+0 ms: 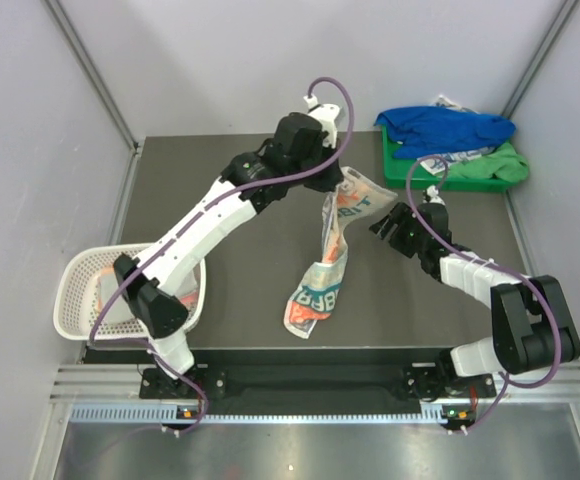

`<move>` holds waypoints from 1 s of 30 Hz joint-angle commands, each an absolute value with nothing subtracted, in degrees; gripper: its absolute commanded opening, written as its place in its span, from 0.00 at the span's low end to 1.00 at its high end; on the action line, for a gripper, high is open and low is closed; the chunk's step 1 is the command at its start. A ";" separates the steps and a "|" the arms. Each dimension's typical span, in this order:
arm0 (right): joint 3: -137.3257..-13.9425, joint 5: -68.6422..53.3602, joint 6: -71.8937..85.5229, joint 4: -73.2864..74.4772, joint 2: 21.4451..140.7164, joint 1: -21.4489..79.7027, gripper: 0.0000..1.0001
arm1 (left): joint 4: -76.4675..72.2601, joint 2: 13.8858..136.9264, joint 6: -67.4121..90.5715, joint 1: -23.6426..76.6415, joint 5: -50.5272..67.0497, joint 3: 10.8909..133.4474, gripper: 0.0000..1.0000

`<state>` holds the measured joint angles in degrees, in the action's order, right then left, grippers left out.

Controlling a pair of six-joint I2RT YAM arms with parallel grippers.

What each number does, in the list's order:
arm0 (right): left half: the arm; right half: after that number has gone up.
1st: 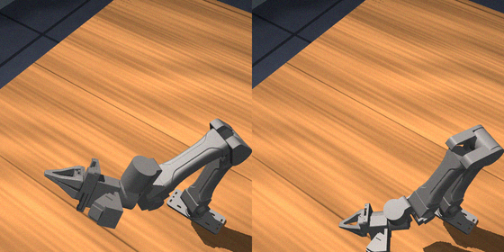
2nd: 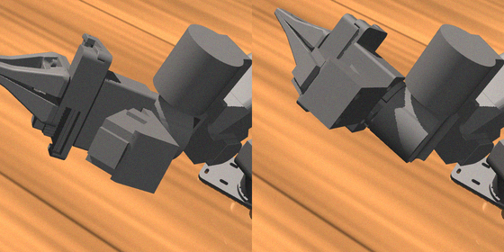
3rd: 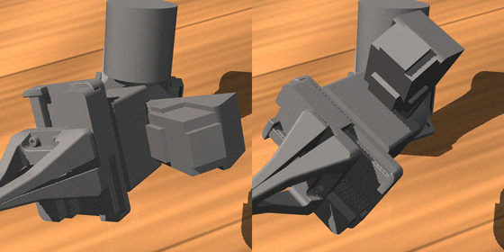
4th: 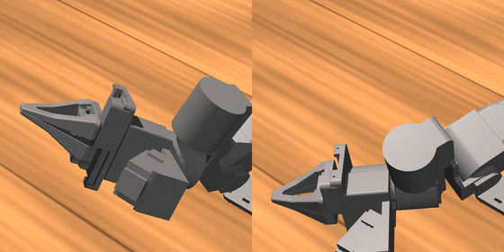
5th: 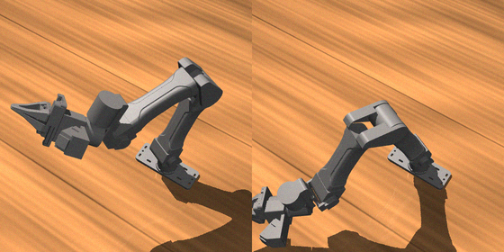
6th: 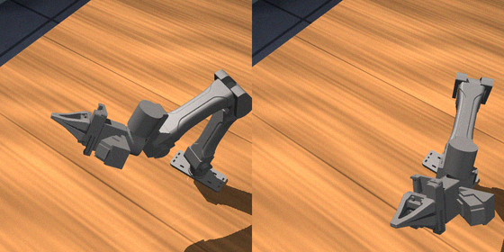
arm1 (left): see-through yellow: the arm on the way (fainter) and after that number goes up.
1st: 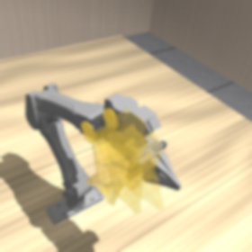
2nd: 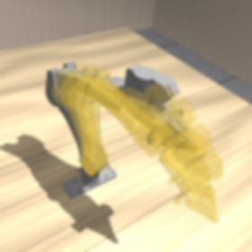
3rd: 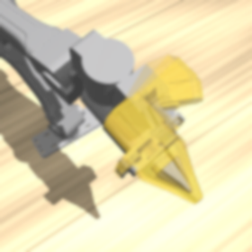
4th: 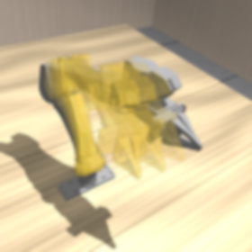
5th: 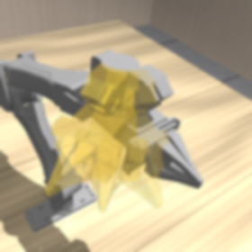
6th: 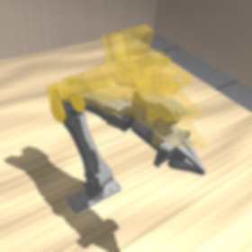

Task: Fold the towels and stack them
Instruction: Flatten out the crumpled towel

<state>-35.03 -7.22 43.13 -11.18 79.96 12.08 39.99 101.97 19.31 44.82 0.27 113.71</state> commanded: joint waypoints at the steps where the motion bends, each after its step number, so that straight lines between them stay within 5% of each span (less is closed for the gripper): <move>1: -37.26 -5.45 44.03 -14.77 78.05 11.34 0.71 | 40.18 95.29 23.28 39.85 -5.01 107.00 0.00; 5: -37.44 -5.10 43.59 -14.76 79.10 11.51 0.71 | 31.13 90.10 28.03 33.14 3.33 83.13 0.00; 11: -40.33 -7.98 40.97 -16.79 84.36 13.00 0.71 | 24.87 93.85 29.61 30.68 7.90 66.04 0.00; 21: -45.17 3.69 33.49 -10.64 88.41 23.37 0.67 | 20.30 95.45 31.90 29.00 9.05 59.85 0.00; 30: -50.27 1.85 34.01 -8.26 96.68 24.34 0.61 | 20.83 94.66 31.55 28.92 8.70 59.59 0.00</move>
<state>-47.11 1.45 34.48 -8.64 95.68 23.66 23.31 97.34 31.40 29.04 8.16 59.81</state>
